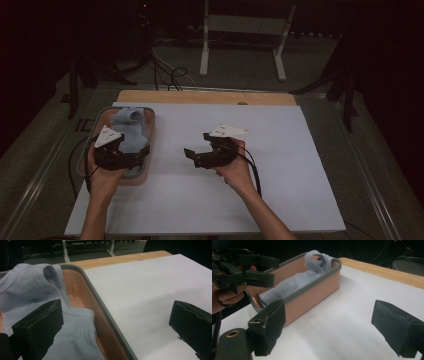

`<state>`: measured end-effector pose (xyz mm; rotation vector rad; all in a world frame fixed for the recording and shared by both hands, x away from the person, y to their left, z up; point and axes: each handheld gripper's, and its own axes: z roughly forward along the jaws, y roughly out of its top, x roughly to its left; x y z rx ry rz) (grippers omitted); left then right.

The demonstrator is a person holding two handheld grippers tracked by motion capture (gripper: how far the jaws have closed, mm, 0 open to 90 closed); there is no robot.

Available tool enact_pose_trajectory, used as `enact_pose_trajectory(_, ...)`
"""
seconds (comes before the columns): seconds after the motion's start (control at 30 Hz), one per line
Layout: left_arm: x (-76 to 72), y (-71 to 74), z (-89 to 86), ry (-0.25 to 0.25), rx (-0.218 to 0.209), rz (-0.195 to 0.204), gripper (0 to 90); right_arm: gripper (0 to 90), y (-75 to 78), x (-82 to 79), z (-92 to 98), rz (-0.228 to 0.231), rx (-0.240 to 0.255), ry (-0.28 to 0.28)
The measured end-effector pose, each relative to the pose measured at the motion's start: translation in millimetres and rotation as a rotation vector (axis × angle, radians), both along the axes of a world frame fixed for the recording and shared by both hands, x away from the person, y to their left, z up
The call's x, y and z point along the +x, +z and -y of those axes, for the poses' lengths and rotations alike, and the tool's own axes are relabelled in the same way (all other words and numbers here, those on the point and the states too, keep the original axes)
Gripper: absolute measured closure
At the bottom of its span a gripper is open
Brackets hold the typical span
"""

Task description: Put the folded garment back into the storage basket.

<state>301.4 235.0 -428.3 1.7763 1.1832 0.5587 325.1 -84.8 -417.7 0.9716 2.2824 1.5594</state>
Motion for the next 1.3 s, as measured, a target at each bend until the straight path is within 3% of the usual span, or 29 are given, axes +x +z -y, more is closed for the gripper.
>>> enact_pose_trajectory(0.2, -4.2, -1.5, -1.1, -0.006, -0.011, 0.024, 0.2, 12.0, 0.6, -2.8, 9.3, 0.003, 0.006, -0.008)
enact_pose_trajectory(0.3, -8.5, -3.6, 0.1, -0.019, 0.017, 0.031, 0.2, 10.8, 1.1, -6.5, 18.5, 0.01, 0.018, -0.01)
enact_pose_trajectory(0.63, -16.7, -3.1, -4.7, -0.022, -0.017, 0.065, 0.2, 9.9, 0.7, -10.9, 46.1, 0.02, 0.048, -0.031)
enact_pose_trajectory(1.3, -22.4, -6.2, -1.5, -0.039, -0.035, 0.077, 0.2, 9.0, -5.1, -26.2, 106.3, 0.083, 0.044, -0.124)
